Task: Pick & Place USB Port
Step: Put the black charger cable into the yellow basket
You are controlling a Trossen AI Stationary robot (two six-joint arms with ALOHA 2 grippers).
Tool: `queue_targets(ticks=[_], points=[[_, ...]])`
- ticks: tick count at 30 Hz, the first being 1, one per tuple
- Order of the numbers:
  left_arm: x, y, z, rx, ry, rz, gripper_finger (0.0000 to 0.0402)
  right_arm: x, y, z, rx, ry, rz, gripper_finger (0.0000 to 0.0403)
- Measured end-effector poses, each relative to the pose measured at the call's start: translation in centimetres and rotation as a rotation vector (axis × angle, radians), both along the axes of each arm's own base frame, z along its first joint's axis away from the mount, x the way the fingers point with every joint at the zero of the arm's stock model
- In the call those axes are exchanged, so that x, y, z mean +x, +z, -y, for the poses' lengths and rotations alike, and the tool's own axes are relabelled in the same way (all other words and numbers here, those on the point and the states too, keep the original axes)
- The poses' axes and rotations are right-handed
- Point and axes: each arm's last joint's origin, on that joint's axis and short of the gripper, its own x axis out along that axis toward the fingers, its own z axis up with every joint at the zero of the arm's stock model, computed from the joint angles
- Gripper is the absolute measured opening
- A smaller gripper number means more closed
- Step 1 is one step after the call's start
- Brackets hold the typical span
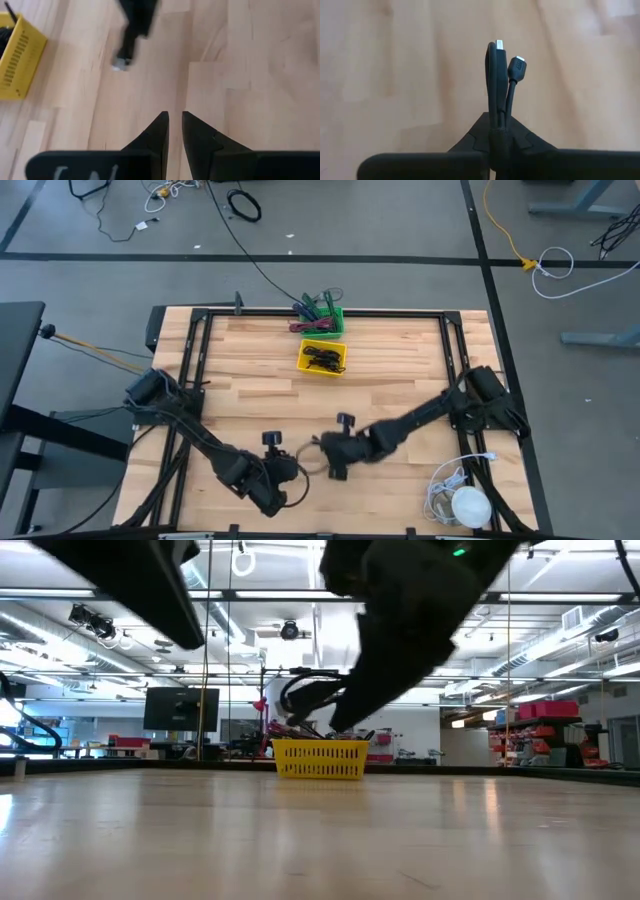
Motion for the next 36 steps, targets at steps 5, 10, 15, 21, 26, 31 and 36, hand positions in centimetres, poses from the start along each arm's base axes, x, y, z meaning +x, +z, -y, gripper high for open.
queue_targets(ticks=[5, 10, 15, 21, 26, 31, 36], points=[[-0.7, -0.9, 0.1, 0.009, 0.050, 0.033, 0.0057, 1.2, 1.1, 4.8, 0.005, -0.011, -0.024, 0.0017], [-1.0, -2.2, 0.3, -0.014, 0.055, 0.064, 0.0057, 1.9, 1.9, 9.6, 0.012, -0.027, -0.033, 0.0017], [-1.3, -4.2, -0.1, -0.052, 0.058, 0.099, 0.0057, 2.5, 2.6, 15.0, 0.061, -0.061, 0.003, 0.0017], [-1.4, -6.4, -0.8, -0.122, 0.040, 0.131, 0.0058, 2.1, 2.9, 21.1, 0.145, -0.145, 0.040, 0.0017], [-1.0, -7.1, -1.4, -0.182, 0.025, 0.147, 0.0058, 1.6, 3.0, 24.5, 0.224, -0.182, 0.072, 0.0017], [-0.7, -7.1, -1.6, -0.186, -0.004, 0.141, 0.0058, 1.4, 3.2, 25.7, 0.247, -0.190, 0.098, 0.0017], [-0.7, -7.1, -1.5, -0.188, -0.013, 0.137, 0.0057, 1.3, 3.3, 26.5, 0.253, -0.192, 0.114, 0.0017]])
